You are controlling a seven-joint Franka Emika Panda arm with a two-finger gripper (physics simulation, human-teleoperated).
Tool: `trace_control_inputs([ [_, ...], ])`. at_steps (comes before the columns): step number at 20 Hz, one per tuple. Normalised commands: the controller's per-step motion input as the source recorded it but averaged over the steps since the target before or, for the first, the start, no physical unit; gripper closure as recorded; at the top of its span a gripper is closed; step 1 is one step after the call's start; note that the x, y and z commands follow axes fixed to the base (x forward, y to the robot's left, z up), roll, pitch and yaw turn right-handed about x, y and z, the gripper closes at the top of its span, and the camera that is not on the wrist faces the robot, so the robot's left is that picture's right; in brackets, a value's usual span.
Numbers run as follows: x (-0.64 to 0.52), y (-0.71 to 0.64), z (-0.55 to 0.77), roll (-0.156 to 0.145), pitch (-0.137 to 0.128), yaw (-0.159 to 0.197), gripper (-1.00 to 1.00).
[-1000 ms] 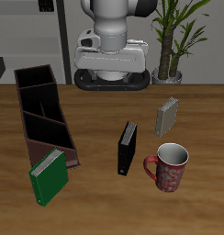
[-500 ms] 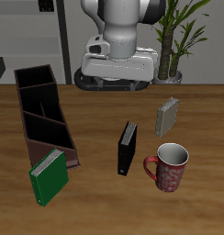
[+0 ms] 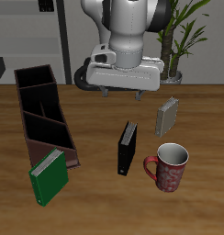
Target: Place the black book into the right desk caddy's front compartment
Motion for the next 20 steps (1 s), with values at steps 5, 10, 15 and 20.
trace_control_inputs([
  [5,0.14,0.08,-0.17,0.014,0.000,-0.002,-1.00],
  [10,0.09,0.14,-0.23,0.036,-0.015,0.020,-1.00],
  [15,0.07,0.06,-0.23,0.017,-0.018,-0.010,-1.00],
  [20,0.07,-0.02,-0.17,0.013,-0.013,-0.016,-1.00],
])
